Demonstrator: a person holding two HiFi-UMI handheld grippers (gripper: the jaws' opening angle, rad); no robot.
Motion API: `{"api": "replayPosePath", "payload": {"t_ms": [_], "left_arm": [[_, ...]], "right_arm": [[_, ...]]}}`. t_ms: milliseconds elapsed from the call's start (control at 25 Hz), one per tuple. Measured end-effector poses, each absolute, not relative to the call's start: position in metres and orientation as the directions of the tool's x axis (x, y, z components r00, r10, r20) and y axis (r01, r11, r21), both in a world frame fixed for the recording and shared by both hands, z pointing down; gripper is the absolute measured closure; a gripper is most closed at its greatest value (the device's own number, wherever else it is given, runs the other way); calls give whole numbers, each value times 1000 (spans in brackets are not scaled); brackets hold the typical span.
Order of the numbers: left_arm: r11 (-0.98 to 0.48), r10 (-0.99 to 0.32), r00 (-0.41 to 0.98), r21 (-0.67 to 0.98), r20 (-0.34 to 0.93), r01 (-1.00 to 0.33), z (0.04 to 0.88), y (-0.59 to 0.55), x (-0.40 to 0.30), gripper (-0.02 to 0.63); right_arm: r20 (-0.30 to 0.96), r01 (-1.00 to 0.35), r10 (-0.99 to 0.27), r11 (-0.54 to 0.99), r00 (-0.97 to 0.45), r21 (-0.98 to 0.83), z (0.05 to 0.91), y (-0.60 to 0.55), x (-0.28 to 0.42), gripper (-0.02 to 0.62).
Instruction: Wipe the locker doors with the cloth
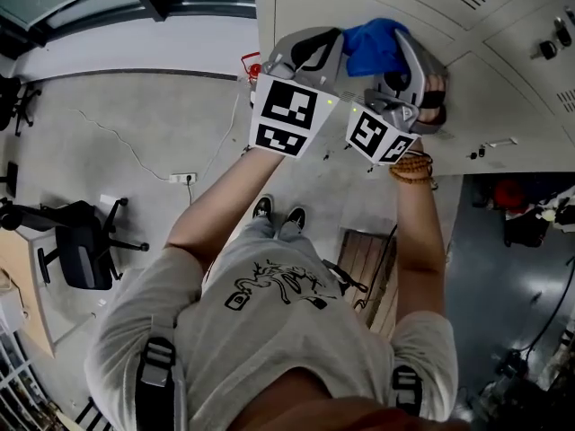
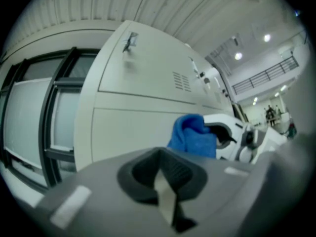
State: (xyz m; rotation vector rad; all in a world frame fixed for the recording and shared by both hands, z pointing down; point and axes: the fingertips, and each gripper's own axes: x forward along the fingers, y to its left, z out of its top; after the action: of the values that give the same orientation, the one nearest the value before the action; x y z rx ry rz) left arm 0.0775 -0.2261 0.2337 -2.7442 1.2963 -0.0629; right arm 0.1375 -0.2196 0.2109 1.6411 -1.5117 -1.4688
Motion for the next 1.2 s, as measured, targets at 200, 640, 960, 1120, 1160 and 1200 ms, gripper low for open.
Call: {"api": "replayPosePath", "payload": {"t_ms": [200,640,960,1120,1160,1200], "left_arm": [[-639,-769,637,-102,57,-762,272,-228,86,604],[-668,-736,656,-20,168,-744,370,-221,86,604],[-668,-716,651,23,252,-744,440,-219,89,604],[-665,-711,645,34,280,-747,470,-222,93,604],[-666,-708,646,34,286,-745,476,-223,94,604],[-667,-705,646,35,292,-744,482,-222,96,604]], "right_arm": [[-347,-425,-922,-248,-172,871,252,-221,142,566],[-218,-445,-960,-121,-173,887,367,-225,131,566],[-112,-445,-978,-23,-175,895,449,-225,129,566],[-62,-435,-985,15,-163,900,485,-226,138,566],[-53,-433,-986,21,-157,901,491,-225,141,566],[-44,-431,-987,26,-151,902,497,-225,144,566]]}}
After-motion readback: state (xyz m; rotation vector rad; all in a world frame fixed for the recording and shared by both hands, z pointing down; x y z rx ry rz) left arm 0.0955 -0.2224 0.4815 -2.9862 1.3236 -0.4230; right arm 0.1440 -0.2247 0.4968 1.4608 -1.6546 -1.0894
